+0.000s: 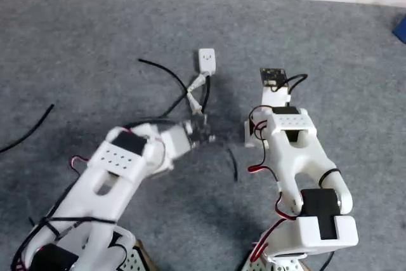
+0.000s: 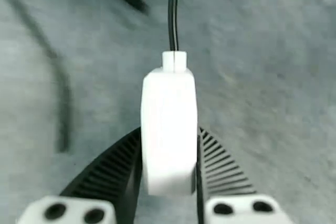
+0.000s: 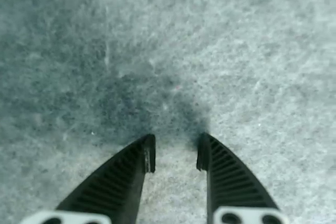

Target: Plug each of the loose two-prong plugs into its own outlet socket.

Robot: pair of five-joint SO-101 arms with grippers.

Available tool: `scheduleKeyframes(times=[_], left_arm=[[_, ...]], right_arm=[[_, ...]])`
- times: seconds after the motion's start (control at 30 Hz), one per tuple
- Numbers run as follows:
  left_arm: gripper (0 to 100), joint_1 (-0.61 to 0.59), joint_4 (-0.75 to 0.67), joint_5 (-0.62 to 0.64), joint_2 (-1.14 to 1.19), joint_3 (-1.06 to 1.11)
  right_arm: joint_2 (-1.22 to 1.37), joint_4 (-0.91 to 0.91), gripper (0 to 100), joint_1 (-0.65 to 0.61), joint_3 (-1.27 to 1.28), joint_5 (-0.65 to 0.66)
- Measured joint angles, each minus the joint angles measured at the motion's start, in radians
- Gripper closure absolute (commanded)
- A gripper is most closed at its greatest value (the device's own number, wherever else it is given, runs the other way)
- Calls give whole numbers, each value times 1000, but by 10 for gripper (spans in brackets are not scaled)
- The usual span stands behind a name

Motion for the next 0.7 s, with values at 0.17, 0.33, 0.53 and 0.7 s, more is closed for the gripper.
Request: scheduleKeyframes(times=[0.17,0.33,0.53,0.7], left_arm=[[905,-25,-38,25,0,-106],[703,-20,-43,11,0,-89],[703,-37,41,-118,0,-78],[703,-51,232,-293,-109,-78]], right_arm=[[0,0,847,0,0,0],[0,0,847,0,0,0],[0,0,847,0,0,0],[0,0,847,0,0,0]])
